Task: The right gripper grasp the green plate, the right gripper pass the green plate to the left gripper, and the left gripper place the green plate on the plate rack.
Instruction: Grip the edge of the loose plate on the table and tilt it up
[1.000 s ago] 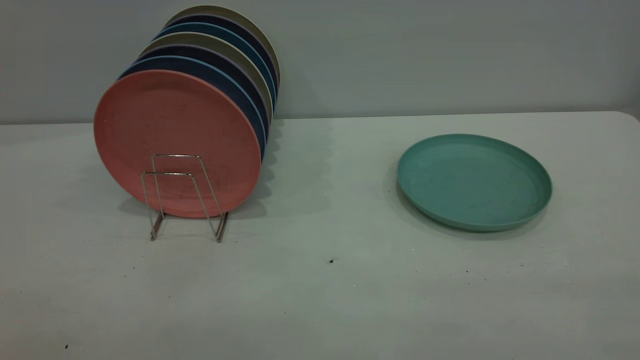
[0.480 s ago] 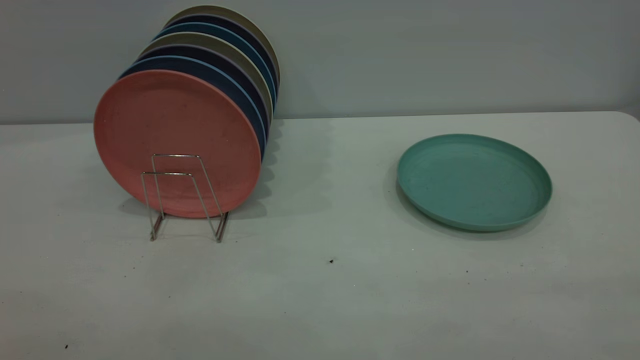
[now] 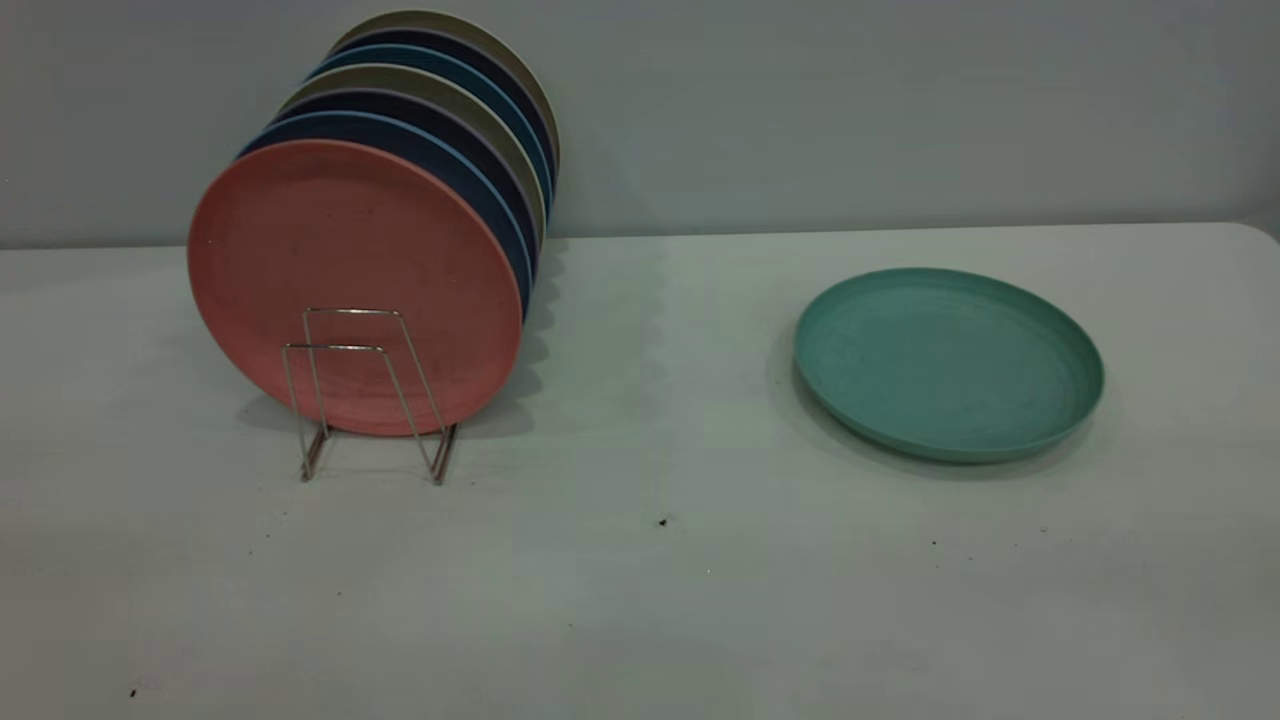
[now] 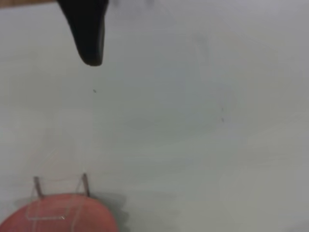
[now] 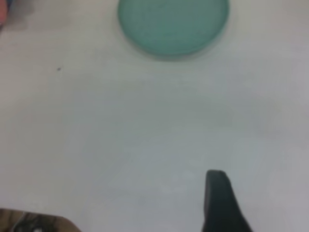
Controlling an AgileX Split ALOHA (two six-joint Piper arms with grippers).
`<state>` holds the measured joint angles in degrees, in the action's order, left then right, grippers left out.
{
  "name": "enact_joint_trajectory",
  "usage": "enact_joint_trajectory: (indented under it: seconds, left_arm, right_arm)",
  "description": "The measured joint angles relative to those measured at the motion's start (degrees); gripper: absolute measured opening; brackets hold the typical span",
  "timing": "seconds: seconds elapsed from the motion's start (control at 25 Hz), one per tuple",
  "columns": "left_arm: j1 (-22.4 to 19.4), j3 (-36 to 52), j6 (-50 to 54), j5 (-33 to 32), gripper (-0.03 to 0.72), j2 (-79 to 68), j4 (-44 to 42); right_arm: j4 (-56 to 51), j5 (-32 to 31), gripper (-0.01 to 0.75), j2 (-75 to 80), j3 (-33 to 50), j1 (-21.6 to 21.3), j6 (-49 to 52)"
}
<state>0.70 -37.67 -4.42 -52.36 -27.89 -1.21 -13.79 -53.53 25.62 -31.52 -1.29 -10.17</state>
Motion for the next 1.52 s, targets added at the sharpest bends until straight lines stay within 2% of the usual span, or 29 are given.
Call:
enact_joint_trajectory:
  seconds: [0.24, 0.44, 0.68, 0.92, 1.12, 1.32, 1.52]
  left_arm:
    - [0.0, -8.8, -0.8, 7.6, 0.527, -23.2, -0.1]
    - [0.0, -14.6, -2.4, 11.6, 0.532, -36.7, 2.4]
    - [0.6, -18.9, -9.4, 16.1, 0.532, -49.7, 16.3]
    - [8.4, -21.8, -26.3, 20.8, 0.532, -59.8, 34.4]
    - [16.5, -22.7, -36.8, 27.7, 0.534, -68.8, 52.0]
    - [23.3, -22.7, -47.9, 32.2, 0.534, -77.1, 66.9]
    - [25.8, -22.7, -58.7, 35.7, 0.534, -82.1, 81.3]
  right_arm:
    - [-2.4, 7.9, 0.524, 18.0, -5.4, 0.0, -4.1]
    - [-11.6, 14.9, 0.527, 30.0, -6.0, 0.0, -13.1]
    - [-30.0, 19.1, 0.527, 46.0, -6.5, 0.0, -31.2]
    - [-43.2, 21.1, 0.527, 63.5, -11.9, 0.0, -42.8]
    - [-45.9, 21.1, 0.523, 75.6, -20.9, -0.4, -46.4]
    - [-46.2, 20.2, 0.523, 86.1, -29.1, -3.7, -46.4]
    - [-46.3, 16.7, 0.523, 95.7, -37.6, -8.7, -46.4]
